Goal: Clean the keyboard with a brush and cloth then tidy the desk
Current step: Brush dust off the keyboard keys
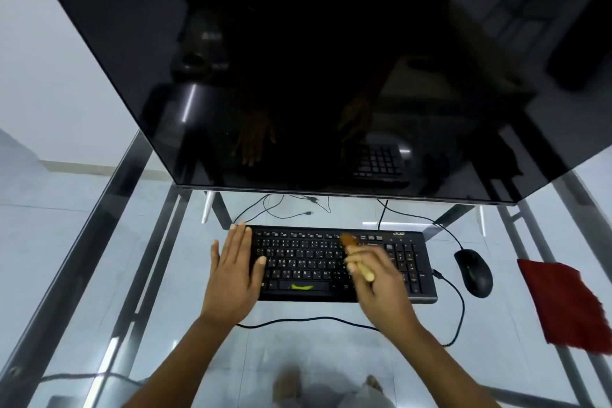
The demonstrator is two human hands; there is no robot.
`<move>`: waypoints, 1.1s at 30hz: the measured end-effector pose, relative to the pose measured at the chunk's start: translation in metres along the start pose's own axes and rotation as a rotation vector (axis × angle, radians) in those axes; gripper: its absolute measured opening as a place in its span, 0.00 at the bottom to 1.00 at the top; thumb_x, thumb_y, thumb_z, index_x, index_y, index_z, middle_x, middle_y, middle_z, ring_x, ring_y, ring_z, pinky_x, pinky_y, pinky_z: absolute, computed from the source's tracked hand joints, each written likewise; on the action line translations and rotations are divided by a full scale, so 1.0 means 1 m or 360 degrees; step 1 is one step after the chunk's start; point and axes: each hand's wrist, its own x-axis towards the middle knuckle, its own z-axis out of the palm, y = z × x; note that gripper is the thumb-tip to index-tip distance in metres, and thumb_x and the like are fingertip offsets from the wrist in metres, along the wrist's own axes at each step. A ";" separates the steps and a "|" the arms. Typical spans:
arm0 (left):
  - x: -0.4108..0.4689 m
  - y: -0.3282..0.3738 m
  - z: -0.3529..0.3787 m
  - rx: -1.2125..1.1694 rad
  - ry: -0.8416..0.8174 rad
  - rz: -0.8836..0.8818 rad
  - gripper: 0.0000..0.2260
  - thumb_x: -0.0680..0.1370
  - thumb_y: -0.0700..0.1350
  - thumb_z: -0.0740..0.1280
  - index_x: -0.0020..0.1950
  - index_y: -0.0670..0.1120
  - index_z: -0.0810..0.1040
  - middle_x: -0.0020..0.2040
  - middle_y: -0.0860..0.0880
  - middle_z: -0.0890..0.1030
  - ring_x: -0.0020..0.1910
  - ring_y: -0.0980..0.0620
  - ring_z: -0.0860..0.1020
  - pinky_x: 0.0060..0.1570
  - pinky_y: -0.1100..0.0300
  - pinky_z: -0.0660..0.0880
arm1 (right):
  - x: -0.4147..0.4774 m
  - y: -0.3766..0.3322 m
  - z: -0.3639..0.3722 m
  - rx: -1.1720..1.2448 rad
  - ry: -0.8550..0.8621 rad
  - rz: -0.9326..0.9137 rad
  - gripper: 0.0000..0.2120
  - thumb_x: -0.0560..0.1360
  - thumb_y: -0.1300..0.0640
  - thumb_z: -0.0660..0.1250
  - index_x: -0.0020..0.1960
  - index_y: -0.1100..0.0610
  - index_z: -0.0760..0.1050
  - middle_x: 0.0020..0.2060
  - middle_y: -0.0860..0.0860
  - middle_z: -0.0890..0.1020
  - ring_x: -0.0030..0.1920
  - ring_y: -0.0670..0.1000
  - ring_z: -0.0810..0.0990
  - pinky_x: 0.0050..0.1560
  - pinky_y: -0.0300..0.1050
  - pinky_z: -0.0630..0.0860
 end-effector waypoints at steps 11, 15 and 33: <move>-0.028 -0.041 0.001 -0.0084 -0.0073 0.0000 0.25 0.82 0.55 0.46 0.78 0.48 0.56 0.77 0.52 0.56 0.77 0.58 0.49 0.75 0.54 0.45 | 0.005 -0.058 0.053 0.0354 -0.0378 -0.0019 0.07 0.78 0.53 0.63 0.50 0.51 0.79 0.46 0.43 0.81 0.48 0.44 0.81 0.50 0.45 0.79; -0.027 -0.038 0.001 -0.0073 -0.0058 0.0048 0.23 0.82 0.53 0.46 0.77 0.47 0.57 0.77 0.53 0.58 0.76 0.58 0.51 0.74 0.54 0.47 | 0.008 -0.060 0.057 0.0167 -0.0493 -0.0102 0.07 0.78 0.50 0.61 0.49 0.48 0.78 0.48 0.44 0.78 0.50 0.43 0.78 0.52 0.48 0.77; -0.029 -0.043 0.000 -0.0136 -0.0041 0.0019 0.23 0.83 0.52 0.45 0.77 0.48 0.56 0.77 0.54 0.58 0.76 0.57 0.53 0.74 0.53 0.48 | 0.037 -0.066 0.061 0.0253 -0.0009 0.0243 0.05 0.78 0.58 0.64 0.46 0.52 0.78 0.42 0.49 0.83 0.43 0.46 0.81 0.47 0.40 0.78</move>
